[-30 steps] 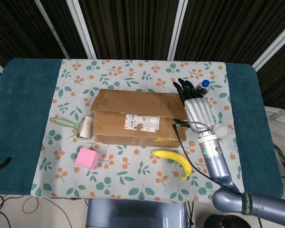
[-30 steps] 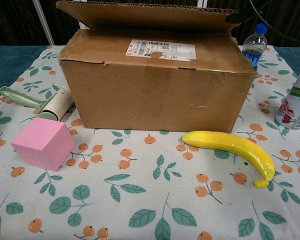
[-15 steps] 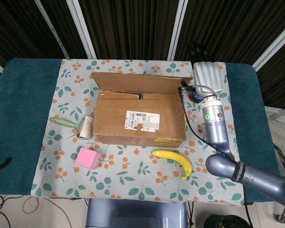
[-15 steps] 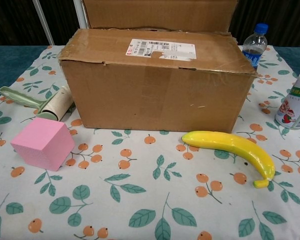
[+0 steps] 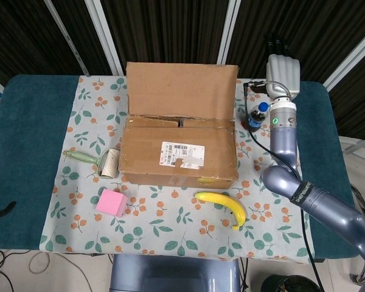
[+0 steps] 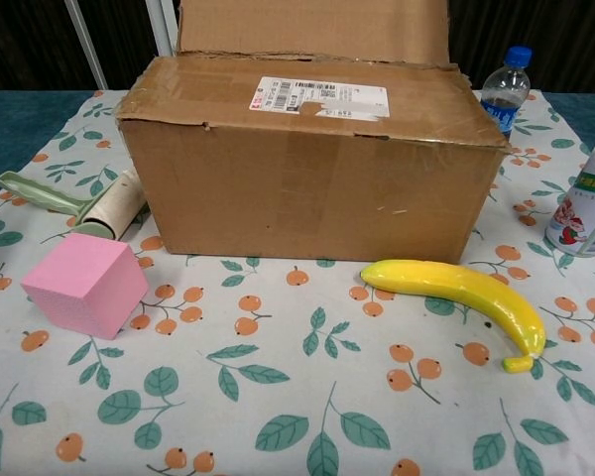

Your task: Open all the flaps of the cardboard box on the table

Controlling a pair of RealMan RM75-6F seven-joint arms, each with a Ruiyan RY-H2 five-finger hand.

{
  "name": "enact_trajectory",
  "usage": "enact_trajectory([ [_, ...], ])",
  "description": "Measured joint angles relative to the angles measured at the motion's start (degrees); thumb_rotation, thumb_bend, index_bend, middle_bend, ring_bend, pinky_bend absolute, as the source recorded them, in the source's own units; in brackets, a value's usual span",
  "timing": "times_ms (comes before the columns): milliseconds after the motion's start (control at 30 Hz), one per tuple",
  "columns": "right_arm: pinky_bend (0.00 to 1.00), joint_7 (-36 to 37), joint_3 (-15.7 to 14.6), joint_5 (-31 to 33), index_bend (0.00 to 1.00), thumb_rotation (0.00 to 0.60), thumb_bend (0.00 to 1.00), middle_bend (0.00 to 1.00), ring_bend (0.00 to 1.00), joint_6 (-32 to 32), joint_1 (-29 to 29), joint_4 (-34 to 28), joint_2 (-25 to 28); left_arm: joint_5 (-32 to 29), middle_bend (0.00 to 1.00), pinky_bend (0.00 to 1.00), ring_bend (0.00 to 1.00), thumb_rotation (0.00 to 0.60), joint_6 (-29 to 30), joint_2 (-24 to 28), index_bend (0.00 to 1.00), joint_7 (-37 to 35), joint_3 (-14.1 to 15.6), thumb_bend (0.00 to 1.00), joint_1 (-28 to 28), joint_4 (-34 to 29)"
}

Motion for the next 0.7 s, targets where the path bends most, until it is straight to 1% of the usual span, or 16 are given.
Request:
enact_trajectory([
  [167,0.25,1.64,-0.87,0.44,0.00,0.600,0.26,0.00,0.00,-0.46,-0.05,0.90,-0.54,0.00,0.00,0.00,0.00,0.600,0.18,-0.12,0.00,0.27,0.02,0.12,0.04,0.12],
  [333,0.25,2.33,-2.19,-0.59,0.00,0.600,0.26,0.00,0.00,0.42,-1.88,-2.05,0.89,-0.34,0.00,0.00,0.00,0.600,0.11,-0.10,0.00,0.52,-0.10,0.12,0.03,0.10],
  [400,0.25,2.65,-3.06,-1.51,0.00,0.600,0.26,0.00,0.00,1.15,-3.44,-4.71,2.23,-0.37,0.00,0.00,0.00,0.600,-0.02,-0.12,0.00,0.93,-0.07,0.12,-0.05,0.17],
  [533,0.25,3.69,-5.03,-3.35,0.00,0.600,0.26,0.00,0.00,2.89,-7.77,-11.99,5.97,0.34,0.00,0.00,0.00,0.600,0.27,-0.43,0.00,2.54,0.13,0.12,-0.24,0.73],
  [633,0.25,4.92,-7.29,-5.99,0.00,0.599,0.21,0.00,0.00,5.26,-12.62,-18.90,9.84,0.77,0.00,0.00,0.00,0.600,0.79,-0.74,0.00,3.43,0.24,0.12,-0.24,1.01],
  [700,0.24,5.91,-9.59,-9.34,0.00,0.572,0.18,0.00,0.00,7.45,-16.48,-23.41,12.55,0.90,0.00,0.00,0.00,0.600,1.12,-0.87,0.00,3.79,0.24,0.12,-0.22,1.08],
])
